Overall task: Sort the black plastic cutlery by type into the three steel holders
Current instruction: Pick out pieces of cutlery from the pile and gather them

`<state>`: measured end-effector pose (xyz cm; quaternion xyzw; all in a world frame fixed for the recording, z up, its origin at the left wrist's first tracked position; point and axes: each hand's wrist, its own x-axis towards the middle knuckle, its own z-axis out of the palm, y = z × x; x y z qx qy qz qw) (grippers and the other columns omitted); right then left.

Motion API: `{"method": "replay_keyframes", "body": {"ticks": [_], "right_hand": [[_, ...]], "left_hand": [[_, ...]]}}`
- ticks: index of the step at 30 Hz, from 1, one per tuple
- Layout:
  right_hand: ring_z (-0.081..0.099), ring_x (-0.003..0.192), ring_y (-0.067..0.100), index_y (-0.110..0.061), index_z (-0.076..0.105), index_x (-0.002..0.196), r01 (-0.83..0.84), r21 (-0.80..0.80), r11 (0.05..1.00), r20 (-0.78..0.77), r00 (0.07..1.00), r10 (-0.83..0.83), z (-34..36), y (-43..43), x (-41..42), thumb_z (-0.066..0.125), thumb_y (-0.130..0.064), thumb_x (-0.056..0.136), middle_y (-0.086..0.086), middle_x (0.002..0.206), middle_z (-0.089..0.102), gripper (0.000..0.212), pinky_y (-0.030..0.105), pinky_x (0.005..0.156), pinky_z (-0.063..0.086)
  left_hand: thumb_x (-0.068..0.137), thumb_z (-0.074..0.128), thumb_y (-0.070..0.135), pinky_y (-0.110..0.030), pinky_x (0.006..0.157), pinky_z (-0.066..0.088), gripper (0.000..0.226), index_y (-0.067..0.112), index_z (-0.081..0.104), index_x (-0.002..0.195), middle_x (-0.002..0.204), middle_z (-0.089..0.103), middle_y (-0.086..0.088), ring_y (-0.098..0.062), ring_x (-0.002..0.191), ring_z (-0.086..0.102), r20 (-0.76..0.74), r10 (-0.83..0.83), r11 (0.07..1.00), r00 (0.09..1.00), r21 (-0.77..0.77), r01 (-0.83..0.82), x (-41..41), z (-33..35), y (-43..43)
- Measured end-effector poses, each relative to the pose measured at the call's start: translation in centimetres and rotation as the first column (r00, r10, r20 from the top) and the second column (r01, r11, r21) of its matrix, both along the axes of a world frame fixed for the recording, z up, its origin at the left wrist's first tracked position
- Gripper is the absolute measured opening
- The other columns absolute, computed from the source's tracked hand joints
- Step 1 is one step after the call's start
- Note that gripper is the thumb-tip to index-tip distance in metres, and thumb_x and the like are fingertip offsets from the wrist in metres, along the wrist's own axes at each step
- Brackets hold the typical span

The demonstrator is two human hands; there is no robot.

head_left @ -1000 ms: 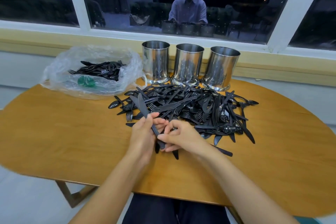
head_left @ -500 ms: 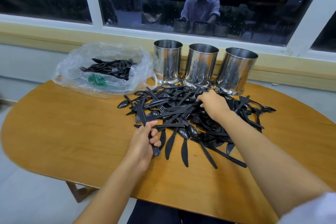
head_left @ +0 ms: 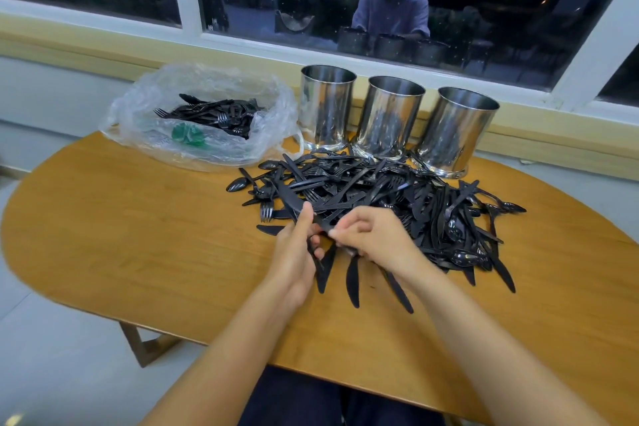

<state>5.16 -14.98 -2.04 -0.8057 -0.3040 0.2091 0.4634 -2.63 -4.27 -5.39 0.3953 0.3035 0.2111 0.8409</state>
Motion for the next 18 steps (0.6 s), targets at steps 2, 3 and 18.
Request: {"method": "replay_keyframes", "body": {"ticks": [2,3,18], "right_hand": [[0.053,0.048,-0.003,-0.008,0.070,0.082,-0.042,0.001,0.999,0.009,0.999,0.042,-1.1,0.8,-0.9,0.076,-0.018,0.083,-0.005,0.058,0.065,0.011,0.011,0.049,0.038],[0.054,0.050,-0.003,-0.011,0.072,0.081,-0.044,-0.008,0.999,0.053,0.998,0.044,-1.4,1.2,-0.8,0.076,-0.020,0.083,-0.004,0.061,0.067,0.010,0.014,0.051,0.041],[0.048,0.115,0.024,-0.016,0.063,0.122,0.150,-0.538,0.830,0.662,0.684,0.305,-1.8,5.7,5.8,0.053,-0.013,0.099,0.006,0.112,0.063,0.025,0.038,0.077,0.047]], "left_hand": [[0.100,0.054,0.025,-0.023,0.054,0.037,0.019,0.006,0.059,0.099,0.073,0.054,0.000,-0.011,0.063,0.048,-0.009,-0.001,1.000,1.000,0.031,0.002,-0.4,-0.2,0.3],[0.101,0.052,0.020,-0.023,0.056,0.037,0.016,0.007,0.060,0.100,0.074,0.054,0.000,-0.011,0.063,0.048,-0.017,0.013,0.999,1.000,0.046,-0.013,-0.7,-0.4,0.6],[0.107,0.034,0.025,-0.021,0.045,0.031,0.025,0.009,0.053,0.103,0.063,0.035,0.002,-0.007,0.049,0.029,0.005,0.064,0.998,0.998,-0.030,-0.063,-4.4,-1.2,4.8]]}}
